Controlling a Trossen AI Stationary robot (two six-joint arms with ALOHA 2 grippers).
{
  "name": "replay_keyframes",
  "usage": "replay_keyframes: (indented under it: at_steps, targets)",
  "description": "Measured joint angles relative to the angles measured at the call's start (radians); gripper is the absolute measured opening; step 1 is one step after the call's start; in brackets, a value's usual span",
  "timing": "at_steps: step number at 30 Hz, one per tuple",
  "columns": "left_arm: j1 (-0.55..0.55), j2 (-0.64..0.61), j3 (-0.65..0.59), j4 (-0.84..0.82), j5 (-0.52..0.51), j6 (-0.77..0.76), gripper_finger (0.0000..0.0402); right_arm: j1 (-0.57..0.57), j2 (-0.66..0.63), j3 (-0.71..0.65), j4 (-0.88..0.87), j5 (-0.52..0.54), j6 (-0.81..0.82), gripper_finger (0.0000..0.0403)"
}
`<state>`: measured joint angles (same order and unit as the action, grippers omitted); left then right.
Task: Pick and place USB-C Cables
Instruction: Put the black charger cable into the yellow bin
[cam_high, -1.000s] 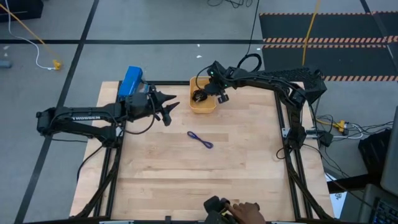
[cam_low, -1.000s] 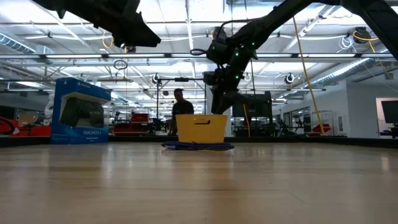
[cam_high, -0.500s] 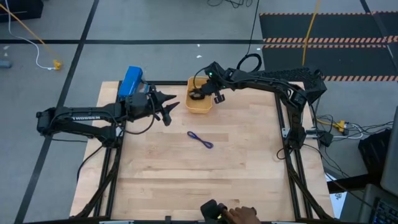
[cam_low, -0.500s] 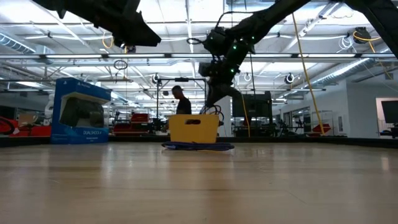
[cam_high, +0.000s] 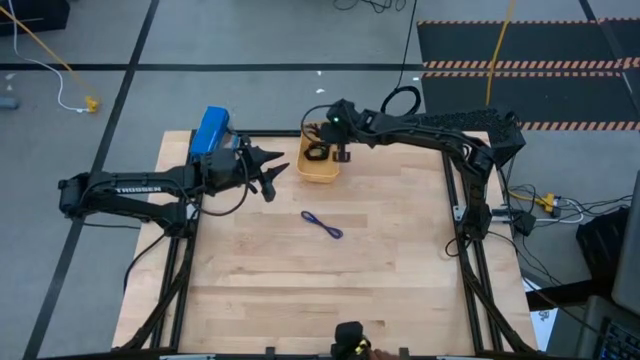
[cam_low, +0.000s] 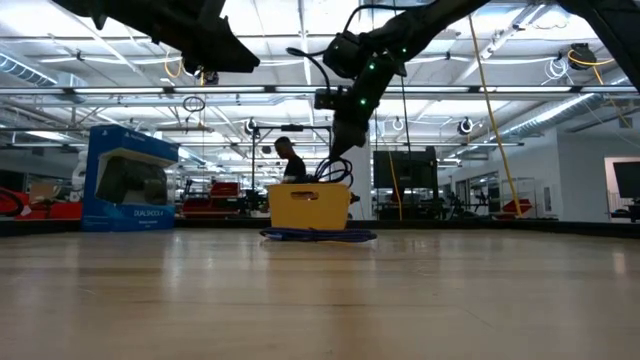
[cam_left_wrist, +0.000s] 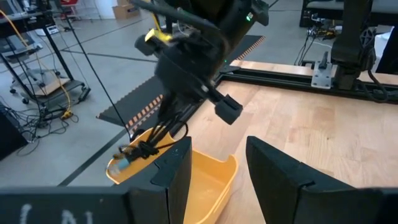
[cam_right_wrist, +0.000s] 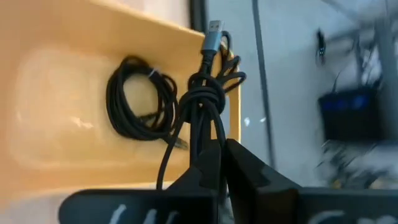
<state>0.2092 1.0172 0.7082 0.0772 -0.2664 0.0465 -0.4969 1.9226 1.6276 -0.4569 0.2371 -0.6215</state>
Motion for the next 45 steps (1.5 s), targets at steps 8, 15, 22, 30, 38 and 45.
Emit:
replay_keyframes:
  at_steps: [8,15,22,30,38,45]
  targets:
    - [0.000,0.000,0.000,0.003,0.000,-0.004,0.0157,0.043,-0.003,0.000,0.023,0.091,0.367,0.0001]
    - [0.000,0.000,0.000,0.003,0.001,-0.011,0.0157,0.081,-0.003,-0.002,0.035,0.130,0.658,0.0000]
    - [-0.002,0.000,0.000,0.009,0.007,-0.024,0.0157,0.111,0.010,-0.019,0.036,0.208,0.918,0.0006]
    - [-0.007,0.000,0.000,0.011,0.008,-0.026,0.0157,0.131,0.008,-0.119,0.178,0.204,1.013,0.0010]
    - [-0.010,0.000,0.000,0.031,0.008,-0.025,0.0157,0.147,0.009,-0.208,0.254,0.205,1.084,0.0024]
    - [-0.010,0.000,0.000,0.031,0.008,-0.025,0.0157,0.148,0.009,-0.236,0.261,0.178,1.089,0.0059]
